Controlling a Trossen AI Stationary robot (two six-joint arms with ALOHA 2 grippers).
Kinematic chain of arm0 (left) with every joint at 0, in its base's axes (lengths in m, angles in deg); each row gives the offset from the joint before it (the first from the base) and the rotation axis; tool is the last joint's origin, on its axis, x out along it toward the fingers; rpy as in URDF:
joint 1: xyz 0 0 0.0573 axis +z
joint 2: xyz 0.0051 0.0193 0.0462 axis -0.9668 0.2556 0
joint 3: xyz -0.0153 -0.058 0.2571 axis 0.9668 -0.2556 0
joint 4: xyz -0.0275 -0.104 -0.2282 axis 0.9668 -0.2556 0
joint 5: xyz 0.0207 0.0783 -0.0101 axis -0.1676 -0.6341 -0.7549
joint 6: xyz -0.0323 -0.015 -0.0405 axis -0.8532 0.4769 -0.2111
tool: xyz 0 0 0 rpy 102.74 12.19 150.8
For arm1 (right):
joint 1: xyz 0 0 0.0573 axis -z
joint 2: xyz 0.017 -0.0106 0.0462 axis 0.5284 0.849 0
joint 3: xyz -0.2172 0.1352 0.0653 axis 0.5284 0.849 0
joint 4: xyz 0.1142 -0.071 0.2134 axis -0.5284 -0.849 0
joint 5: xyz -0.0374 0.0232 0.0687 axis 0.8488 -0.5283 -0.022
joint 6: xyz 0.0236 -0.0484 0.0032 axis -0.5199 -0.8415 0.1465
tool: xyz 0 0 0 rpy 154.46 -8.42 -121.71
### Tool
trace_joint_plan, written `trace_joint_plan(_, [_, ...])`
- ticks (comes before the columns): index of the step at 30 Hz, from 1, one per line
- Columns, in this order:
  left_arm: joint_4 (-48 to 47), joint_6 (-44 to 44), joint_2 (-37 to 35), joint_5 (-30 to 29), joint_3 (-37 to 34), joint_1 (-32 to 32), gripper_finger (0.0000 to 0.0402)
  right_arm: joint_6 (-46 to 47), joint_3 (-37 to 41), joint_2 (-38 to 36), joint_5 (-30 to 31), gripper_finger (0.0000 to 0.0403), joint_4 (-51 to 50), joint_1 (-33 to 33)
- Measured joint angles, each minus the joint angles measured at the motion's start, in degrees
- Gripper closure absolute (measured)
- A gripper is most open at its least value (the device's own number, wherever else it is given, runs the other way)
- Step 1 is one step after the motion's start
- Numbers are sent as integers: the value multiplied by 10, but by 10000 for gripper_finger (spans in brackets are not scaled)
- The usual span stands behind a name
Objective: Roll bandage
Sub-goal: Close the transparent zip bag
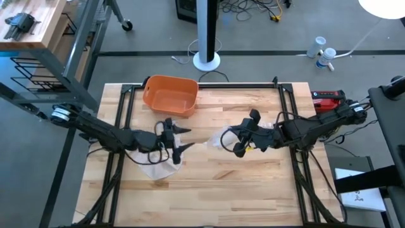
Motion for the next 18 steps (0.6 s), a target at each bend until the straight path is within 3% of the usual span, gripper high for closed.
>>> trace_joint_plan(9, [228, 64, 143, 1, 3, 0, 114, -17, -3, 0, 0, 403, 12, -6])
trace_joint_plan(18, [247, 98, 146, -4, 27, 17, 129, -16, -2, 17, -15, 403, 12, -6])
